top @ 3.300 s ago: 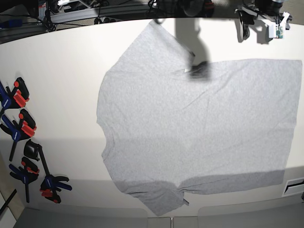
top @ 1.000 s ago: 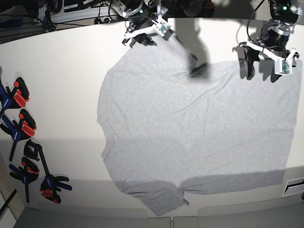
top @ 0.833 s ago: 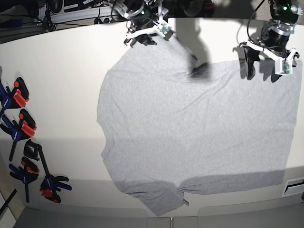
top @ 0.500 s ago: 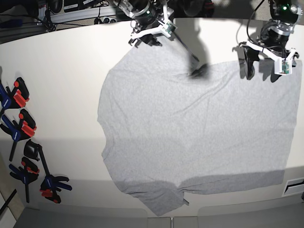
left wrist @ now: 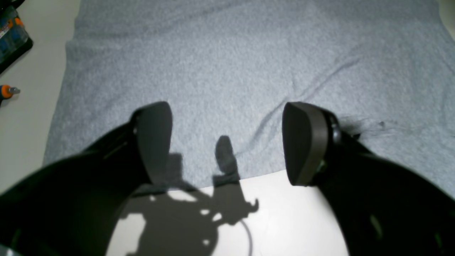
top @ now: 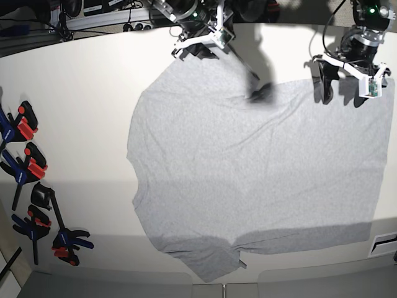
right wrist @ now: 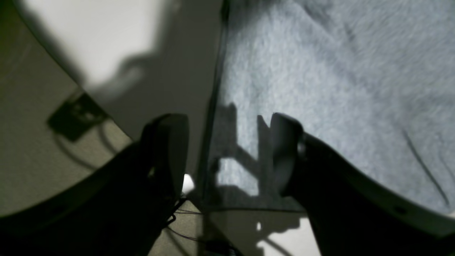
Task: Fold the T-shirt properly
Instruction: 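Lower both grippers toward the shoulder corners of the grey T-shirt, then grasp the shirt shoulders with both grippers and pull them toward the robot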
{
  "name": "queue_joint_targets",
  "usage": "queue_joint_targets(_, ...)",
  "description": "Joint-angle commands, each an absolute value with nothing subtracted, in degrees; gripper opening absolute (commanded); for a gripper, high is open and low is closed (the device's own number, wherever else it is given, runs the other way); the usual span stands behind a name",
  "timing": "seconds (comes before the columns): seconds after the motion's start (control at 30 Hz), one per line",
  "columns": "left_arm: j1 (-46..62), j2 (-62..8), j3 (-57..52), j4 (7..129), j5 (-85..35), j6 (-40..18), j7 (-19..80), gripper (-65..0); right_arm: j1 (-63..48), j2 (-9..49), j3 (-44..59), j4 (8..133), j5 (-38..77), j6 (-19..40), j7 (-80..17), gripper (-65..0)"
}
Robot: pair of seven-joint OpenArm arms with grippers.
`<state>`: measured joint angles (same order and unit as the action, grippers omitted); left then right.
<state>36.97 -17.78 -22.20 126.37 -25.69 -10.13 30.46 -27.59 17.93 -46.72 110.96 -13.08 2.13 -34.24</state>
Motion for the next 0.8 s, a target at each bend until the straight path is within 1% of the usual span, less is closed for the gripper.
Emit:
queue_joint_targets(0.0,37.15,-18.26,-22.46,127.33,-26.0,-10.11,28.97,-20.9,-28.56,17.61,-47.09,110.63,-11.31,4.36,-33.08,-30.9)
queue_joint_targets(0.27,37.15,-18.26,-22.46,127.33,-26.02,-10.11,28.97,-20.9,-28.6,17.98,-43.86,108.6,-11.94,4.34,-35.79,-30.9)
queue_joint_targets(0.47,37.15,-18.28,-22.46,127.33,-26.02,-10.11,29.1,-20.9,-28.6,18.96,-35.42,103.81,-11.94,4.51,-36.29,-30.9)
queue_joint_targets(0.57,37.15,-18.26,-22.46,127.33,-26.02,-10.11,29.1,-20.9,-28.6,19.05,-31.42,102.94,-11.94,6.92,-36.6,-30.9)
queue_joint_targets(0.77,37.15,-18.28,-22.46,127.33,-26.02,-10.11,29.1,-20.9,-28.58,19.07,-27.55,103.0,-11.99,9.04,-38.04,-30.9)
